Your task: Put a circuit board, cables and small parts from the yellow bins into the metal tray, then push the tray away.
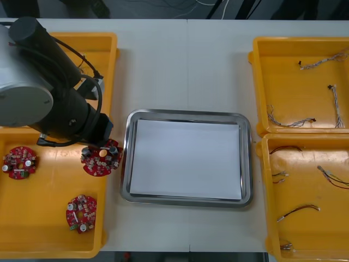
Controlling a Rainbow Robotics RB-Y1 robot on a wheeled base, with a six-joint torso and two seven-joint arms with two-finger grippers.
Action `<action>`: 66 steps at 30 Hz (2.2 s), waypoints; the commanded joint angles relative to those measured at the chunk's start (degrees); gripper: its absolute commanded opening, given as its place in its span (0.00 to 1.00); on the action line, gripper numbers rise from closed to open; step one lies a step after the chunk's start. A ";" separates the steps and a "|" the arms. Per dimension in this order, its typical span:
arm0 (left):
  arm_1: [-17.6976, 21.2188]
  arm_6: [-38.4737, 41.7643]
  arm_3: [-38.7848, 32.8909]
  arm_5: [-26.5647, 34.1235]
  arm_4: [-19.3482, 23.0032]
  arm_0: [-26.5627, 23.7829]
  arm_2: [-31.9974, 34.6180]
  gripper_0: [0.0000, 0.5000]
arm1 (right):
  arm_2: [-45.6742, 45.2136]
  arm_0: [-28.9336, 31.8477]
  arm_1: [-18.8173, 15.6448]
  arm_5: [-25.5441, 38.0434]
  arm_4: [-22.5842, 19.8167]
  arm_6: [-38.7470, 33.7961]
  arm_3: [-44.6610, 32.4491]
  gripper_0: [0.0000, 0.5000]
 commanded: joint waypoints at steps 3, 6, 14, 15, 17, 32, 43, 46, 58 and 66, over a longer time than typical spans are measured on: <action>-3.05 5.45 -1.09 -3.33 -3.53 -4.34 -6.31 0.00 | -1.92 -4.95 -7.39 0.49 -7.85 7.75 -1.31 0.00; -3.57 6.15 -0.39 -5.26 -4.76 -5.31 -9.21 0.00 | -1.57 -6.80 -8.62 0.49 -11.10 11.18 -0.87 0.00; -5.60 7.56 3.04 -9.30 -7.75 -8.30 -16.06 0.00 | 3.71 -12.95 -9.94 1.63 -14.09 18.74 0.71 0.00; -6.21 7.91 4.00 -10.44 -8.27 -8.91 -17.29 0.00 | 5.73 -14.97 -9.94 1.86 -13.65 19.71 0.71 0.00; -6.74 8.26 5.24 -12.03 -8.89 -9.62 -18.88 0.00 | 8.98 -17.78 -9.94 1.86 -13.47 19.79 0.71 0.00; -8.94 10.55 10.86 -18.53 -13.28 -11.64 -27.75 0.00 | 25.50 -26.84 -9.85 1.86 -9.34 22.52 -0.52 0.00; -8.94 11.87 12.18 -20.55 -15.39 -11.73 -30.83 0.00 | 33.15 -30.26 -9.85 1.86 -6.27 25.51 -2.01 0.00; -8.94 12.22 12.79 -21.08 -15.92 -11.64 -31.18 0.00 | 33.15 -30.26 -9.85 1.86 -6.53 25.95 -2.10 0.00; -8.94 13.01 13.23 -21.43 -15.92 -11.64 -31.36 0.01 | 33.59 -30.35 -9.85 1.86 -6.62 27.44 -2.10 0.00; -8.94 14.42 13.15 -21.69 -15.48 -11.64 -31.27 0.95 | 33.59 -30.35 -9.85 1.86 -6.53 27.62 -2.01 0.00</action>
